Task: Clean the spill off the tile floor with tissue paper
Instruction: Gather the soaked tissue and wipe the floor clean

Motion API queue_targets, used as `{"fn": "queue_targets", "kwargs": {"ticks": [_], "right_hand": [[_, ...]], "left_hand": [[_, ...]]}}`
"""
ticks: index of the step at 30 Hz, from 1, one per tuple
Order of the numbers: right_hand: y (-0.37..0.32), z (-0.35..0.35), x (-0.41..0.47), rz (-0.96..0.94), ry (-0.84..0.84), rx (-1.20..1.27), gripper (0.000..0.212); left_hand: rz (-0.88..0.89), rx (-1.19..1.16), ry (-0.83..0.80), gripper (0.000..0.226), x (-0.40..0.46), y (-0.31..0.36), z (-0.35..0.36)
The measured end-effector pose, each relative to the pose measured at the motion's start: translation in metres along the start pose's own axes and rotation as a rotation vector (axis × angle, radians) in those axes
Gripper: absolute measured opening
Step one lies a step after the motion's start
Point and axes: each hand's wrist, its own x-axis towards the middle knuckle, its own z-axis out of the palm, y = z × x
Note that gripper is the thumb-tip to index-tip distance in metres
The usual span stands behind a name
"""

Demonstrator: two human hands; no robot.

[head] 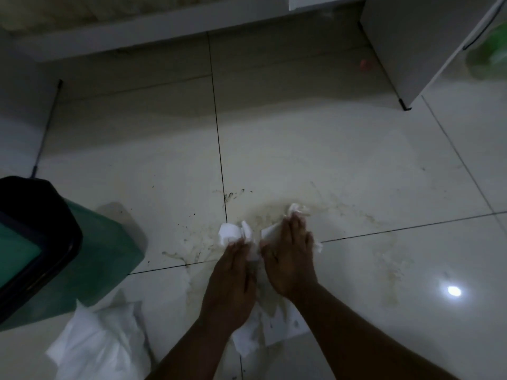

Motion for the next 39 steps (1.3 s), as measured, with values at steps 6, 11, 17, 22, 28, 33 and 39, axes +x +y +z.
{"fn": "queue_targets", "kwargs": {"ticks": [6, 11, 17, 22, 28, 33, 39], "right_hand": [[-0.037, 0.017, 0.002, -0.355, -0.246, -0.137, 0.075], [-0.052, 0.029, -0.024, -0.471, -0.341, -0.274, 0.074], [-0.062, 0.025, -0.04, -0.369, -0.292, -0.325, 0.078], [-0.07, 0.026, -0.049, -0.32, -0.269, -0.403, 0.081], [-0.069, 0.035, -0.091, -0.274, -0.218, -0.399, 0.078], [-0.045, 0.029, -0.119, -0.296, -0.277, -0.436, 0.07], [-0.001, 0.005, -0.12, -0.497, -0.27, -0.47, 0.043]], "left_hand": [[-0.153, -0.143, 0.2, 0.048, -0.006, -0.008, -0.019], [-0.131, -0.066, 0.159, 0.05, 0.009, -0.022, -0.035], [0.001, 0.099, -0.071, 0.053, 0.032, -0.034, -0.042], [-0.007, 0.136, -0.034, 0.053, 0.012, -0.039, -0.043], [-0.095, 0.231, 0.017, 0.052, -0.039, -0.031, -0.027], [-0.132, 0.167, 0.052, 0.045, -0.068, -0.014, -0.01], [-0.075, 0.083, 0.071, 0.036, -0.073, 0.0, -0.006]]}}
